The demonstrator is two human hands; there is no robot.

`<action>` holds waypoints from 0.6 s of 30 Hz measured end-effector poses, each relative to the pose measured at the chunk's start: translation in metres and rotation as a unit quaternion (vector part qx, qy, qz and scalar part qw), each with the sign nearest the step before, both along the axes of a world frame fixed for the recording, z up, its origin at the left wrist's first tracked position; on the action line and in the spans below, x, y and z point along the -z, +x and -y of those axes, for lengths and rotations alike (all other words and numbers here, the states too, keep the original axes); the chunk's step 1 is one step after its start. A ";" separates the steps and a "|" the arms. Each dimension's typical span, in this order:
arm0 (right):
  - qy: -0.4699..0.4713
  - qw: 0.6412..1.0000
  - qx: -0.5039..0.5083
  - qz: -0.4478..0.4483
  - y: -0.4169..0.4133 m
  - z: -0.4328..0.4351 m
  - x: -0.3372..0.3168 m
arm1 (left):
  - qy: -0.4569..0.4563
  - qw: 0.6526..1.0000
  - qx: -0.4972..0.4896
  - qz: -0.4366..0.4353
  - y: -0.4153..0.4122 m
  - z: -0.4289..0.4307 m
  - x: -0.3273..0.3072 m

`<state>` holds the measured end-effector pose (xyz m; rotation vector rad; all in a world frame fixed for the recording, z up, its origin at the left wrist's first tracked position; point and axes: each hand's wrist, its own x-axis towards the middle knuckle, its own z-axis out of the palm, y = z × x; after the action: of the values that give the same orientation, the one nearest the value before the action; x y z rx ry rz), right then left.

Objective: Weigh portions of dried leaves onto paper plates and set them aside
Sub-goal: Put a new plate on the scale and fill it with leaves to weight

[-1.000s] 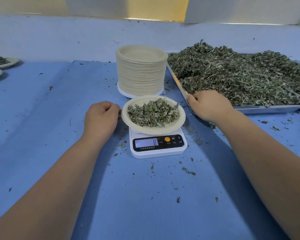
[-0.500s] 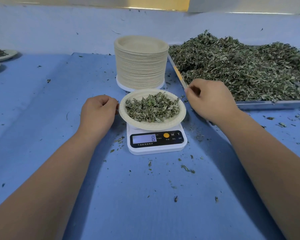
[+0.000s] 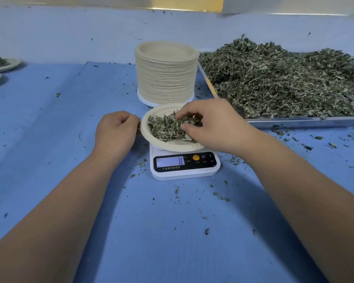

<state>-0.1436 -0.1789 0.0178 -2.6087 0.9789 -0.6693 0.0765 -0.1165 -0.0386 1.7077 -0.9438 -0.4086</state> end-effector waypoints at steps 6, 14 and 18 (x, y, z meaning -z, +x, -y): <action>0.003 0.992 0.032 0.124 -0.001 0.006 -0.003 | -0.003 1.000 0.001 0.007 0.000 0.001 0.001; -0.008 0.961 0.046 0.274 0.002 -0.001 -0.005 | -0.001 1.000 0.004 0.012 0.001 0.001 0.002; -0.004 0.958 0.054 0.280 0.002 0.001 -0.004 | -0.003 1.000 0.004 0.015 0.000 0.001 0.001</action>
<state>-0.1415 -0.1803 0.0221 -2.1731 0.9260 -1.3437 0.0768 -0.1174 -0.0399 1.7090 -0.9728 -0.3864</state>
